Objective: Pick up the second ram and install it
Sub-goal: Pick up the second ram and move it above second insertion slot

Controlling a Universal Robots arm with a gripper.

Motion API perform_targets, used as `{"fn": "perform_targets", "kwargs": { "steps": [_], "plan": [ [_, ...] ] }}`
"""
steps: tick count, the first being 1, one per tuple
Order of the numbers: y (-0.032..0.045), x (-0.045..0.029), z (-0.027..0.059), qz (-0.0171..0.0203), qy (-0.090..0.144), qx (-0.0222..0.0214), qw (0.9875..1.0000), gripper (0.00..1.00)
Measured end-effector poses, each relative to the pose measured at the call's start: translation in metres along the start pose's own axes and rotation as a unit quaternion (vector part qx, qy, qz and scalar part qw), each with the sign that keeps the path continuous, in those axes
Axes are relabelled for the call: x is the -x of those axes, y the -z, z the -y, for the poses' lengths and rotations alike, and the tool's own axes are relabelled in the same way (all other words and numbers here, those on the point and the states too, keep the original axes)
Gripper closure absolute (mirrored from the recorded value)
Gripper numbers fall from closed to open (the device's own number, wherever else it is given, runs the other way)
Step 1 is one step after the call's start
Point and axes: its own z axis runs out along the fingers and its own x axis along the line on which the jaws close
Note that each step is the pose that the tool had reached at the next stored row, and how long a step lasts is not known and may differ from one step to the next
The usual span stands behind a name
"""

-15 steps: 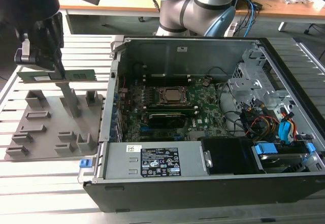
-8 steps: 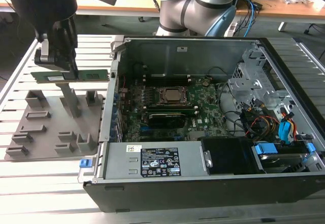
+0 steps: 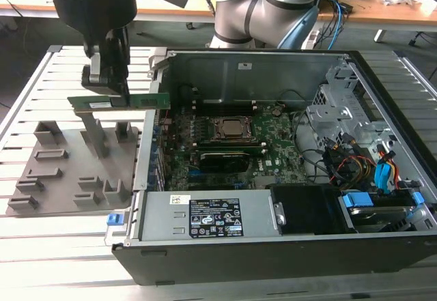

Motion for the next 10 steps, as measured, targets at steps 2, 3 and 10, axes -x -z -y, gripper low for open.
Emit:
{"fn": "perform_targets", "kwargs": {
  "steps": [2, 3, 10],
  "plan": [
    [0.0002, 0.0001, 0.0056, 0.0, 0.0, 0.0, 1.0, 0.86],
    [0.0004, 0.0001, 0.0082, 0.0, 0.0, 0.0, 1.0, 0.86],
    [0.0011, 0.0004, 0.027, 0.0, 0.0, 0.0, 1.0, 0.86]
  ]
}}
